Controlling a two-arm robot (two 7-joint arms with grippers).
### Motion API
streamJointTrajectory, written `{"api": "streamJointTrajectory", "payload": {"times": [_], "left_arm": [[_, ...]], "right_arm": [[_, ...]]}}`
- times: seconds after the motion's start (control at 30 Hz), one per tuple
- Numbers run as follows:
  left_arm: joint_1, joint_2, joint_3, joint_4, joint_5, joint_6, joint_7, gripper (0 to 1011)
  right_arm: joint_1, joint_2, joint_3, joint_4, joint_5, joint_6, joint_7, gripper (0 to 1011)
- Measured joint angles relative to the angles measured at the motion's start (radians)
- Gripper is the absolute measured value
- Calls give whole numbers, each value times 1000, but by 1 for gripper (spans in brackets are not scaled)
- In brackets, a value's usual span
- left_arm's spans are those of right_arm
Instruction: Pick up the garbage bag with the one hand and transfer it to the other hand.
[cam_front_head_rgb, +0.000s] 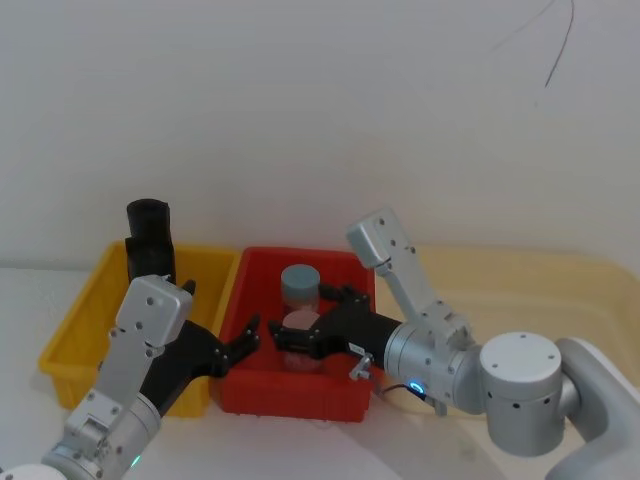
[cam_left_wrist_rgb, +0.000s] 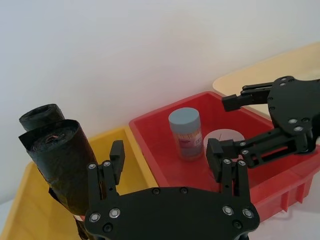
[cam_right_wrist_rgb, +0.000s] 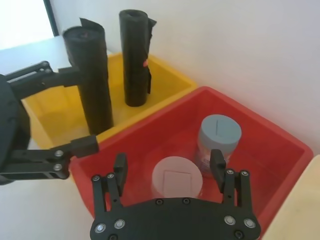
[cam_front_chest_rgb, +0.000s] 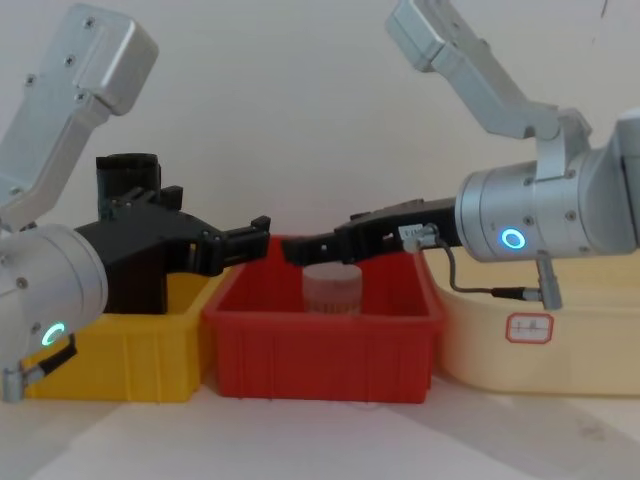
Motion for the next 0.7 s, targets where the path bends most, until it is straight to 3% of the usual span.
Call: {"api": "streamJointTrajectory", "payload": {"times": [0.7], "left_arm": [[0, 0, 0, 0, 0, 0, 0, 1001]], "right_arm": [[39, 20, -5, 60, -29, 56, 31, 1004]]}}
